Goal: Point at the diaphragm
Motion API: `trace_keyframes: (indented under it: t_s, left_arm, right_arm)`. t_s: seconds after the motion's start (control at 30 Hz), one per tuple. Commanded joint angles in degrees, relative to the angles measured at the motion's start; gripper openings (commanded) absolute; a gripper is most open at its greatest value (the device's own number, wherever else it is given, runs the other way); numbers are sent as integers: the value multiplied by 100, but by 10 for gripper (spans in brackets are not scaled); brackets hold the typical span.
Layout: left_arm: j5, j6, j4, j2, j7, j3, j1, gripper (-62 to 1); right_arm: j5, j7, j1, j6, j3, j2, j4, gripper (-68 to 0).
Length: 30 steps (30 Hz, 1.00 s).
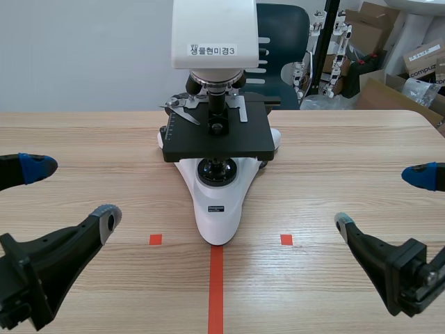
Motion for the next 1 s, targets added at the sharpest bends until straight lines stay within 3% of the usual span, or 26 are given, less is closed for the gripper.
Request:
trace_keyframes:
  t_s: [0.0, 0.43, 0.67, 0.83, 0.9, 0.97]
  left_arm:
    - [-31, -9, 144, 15, -127, -15, -17, 14]
    - [-13, 144, 144, 15, -125, -15, -17, 14]
    - [295, 254, 127, 15, -170, -15, -17, 11]
    - [789, 251, -35, 15, -487, -15, -17, -269]
    - [975, 251, -136, 15, -643, -15, -17, -326]
    - [1086, 251, -269, 15, -892, -15, -17, -340]
  right_arm:
    - [79, 61, 17, -39, 11, 63, 92, 4]
    - [76, 61, 17, -39, 11, 63, 92, 4]
    - [76, 61, 17, -39, 11, 63, 92, 4]
    - [76, 61, 17, -39, 11, 63, 92, 4]
    - [76, 61, 17, -39, 11, 63, 92, 4]
    - [76, 61, 17, -39, 11, 63, 92, 4]
